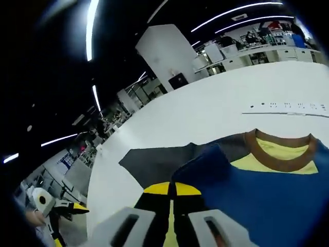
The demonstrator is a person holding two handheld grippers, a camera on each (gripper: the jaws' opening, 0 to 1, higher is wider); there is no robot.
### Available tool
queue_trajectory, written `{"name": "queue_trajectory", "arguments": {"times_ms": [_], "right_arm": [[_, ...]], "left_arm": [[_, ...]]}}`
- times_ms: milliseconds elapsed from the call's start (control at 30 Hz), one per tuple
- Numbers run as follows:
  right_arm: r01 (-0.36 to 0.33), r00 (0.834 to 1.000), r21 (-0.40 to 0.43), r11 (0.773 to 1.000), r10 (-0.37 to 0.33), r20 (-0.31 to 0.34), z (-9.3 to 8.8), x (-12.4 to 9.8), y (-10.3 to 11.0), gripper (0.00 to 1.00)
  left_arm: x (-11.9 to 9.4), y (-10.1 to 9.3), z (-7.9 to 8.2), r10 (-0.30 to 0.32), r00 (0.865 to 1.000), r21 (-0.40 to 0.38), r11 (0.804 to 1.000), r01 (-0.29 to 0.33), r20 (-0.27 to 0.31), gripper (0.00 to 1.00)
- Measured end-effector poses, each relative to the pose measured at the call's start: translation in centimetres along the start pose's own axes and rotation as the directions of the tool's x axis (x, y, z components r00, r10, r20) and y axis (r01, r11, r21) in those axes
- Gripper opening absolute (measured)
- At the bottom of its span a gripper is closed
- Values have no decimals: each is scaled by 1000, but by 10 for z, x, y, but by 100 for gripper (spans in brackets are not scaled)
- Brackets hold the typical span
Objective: Fold the garment on the visible template until the final outline fits inside the template.
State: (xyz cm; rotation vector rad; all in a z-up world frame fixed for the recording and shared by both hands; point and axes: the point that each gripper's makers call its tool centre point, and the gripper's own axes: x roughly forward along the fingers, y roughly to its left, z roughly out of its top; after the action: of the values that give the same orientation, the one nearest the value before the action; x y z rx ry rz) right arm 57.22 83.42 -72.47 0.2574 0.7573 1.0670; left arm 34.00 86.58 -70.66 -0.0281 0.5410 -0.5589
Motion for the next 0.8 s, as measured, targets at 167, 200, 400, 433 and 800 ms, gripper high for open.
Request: {"name": "queue_trajectory", "arguments": {"times_ms": [167, 200, 400, 433, 800], "right_arm": [[3, 999, -5, 1000, -4, -35, -11, 12, -1, 0], [6, 999, -7, 1000, -6, -48, -14, 14, -2, 0], [18, 997, -16, 1000, -19, -79, -25, 21, -6, 0], [17, 996, -13, 1000, -18, -82, -26, 22, -6, 0], [28, 994, -57, 998, -34, -105, -29, 24, -5, 0]], "left_arm": [[0, 0, 1, -1, 1000, -6, 1000, 1, 6, 94], [0, 1, 1, -1, 1000, -6, 1000, 1, 7, 94], [0, 2, 1, -1, 1000, -11, 1000, 1, 9, 94], [0, 3, 1, 2, 1000, -12, 1000, -2, 11, 94], [0, 2, 2, -2, 1000, -18, 1000, 2, 16, 93]]}}
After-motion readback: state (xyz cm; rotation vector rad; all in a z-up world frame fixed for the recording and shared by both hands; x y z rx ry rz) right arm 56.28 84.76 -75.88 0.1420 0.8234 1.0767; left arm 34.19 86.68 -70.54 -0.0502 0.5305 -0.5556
